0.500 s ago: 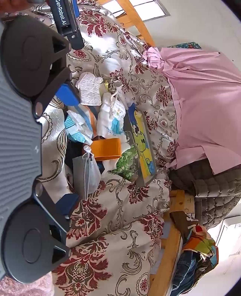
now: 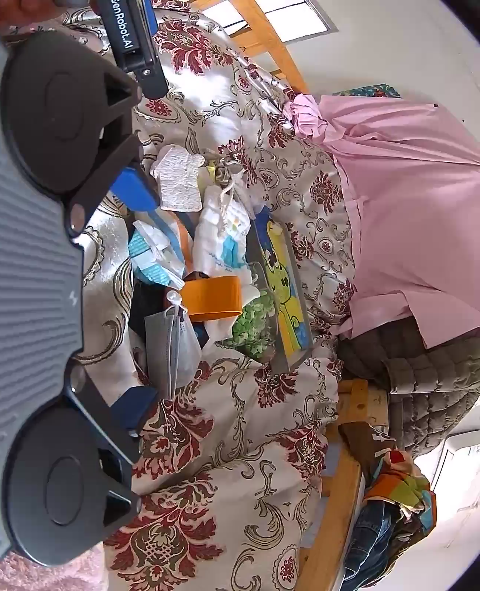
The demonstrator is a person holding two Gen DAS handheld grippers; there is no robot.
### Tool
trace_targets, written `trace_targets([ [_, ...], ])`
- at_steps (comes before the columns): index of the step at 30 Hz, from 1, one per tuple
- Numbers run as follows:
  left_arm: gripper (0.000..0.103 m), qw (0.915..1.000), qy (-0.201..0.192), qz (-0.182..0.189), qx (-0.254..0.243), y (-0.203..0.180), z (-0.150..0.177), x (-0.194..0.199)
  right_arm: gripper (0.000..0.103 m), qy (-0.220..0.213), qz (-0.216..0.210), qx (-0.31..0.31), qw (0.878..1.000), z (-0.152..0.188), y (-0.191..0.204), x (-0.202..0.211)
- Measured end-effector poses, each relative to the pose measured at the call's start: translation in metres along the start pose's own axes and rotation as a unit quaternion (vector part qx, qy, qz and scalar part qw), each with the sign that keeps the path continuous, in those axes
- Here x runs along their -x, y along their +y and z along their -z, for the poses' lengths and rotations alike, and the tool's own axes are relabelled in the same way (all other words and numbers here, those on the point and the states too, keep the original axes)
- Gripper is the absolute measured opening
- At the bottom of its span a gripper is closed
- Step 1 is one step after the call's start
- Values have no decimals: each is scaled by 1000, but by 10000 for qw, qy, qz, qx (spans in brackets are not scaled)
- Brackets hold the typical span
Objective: Organize soft objects
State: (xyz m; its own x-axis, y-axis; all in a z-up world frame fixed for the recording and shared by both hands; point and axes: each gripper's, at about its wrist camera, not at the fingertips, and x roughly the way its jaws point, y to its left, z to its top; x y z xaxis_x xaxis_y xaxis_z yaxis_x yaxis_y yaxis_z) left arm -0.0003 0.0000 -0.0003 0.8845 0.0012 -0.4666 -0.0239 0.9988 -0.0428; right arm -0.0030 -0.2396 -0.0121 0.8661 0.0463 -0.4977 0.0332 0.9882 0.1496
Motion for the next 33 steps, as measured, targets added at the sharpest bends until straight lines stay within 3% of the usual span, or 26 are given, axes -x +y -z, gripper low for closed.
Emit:
trace_targets([
  [33, 102, 10000, -6, 3, 15, 0, 0, 0, 103, -1, -6, -17, 10000, 1, 0, -2],
])
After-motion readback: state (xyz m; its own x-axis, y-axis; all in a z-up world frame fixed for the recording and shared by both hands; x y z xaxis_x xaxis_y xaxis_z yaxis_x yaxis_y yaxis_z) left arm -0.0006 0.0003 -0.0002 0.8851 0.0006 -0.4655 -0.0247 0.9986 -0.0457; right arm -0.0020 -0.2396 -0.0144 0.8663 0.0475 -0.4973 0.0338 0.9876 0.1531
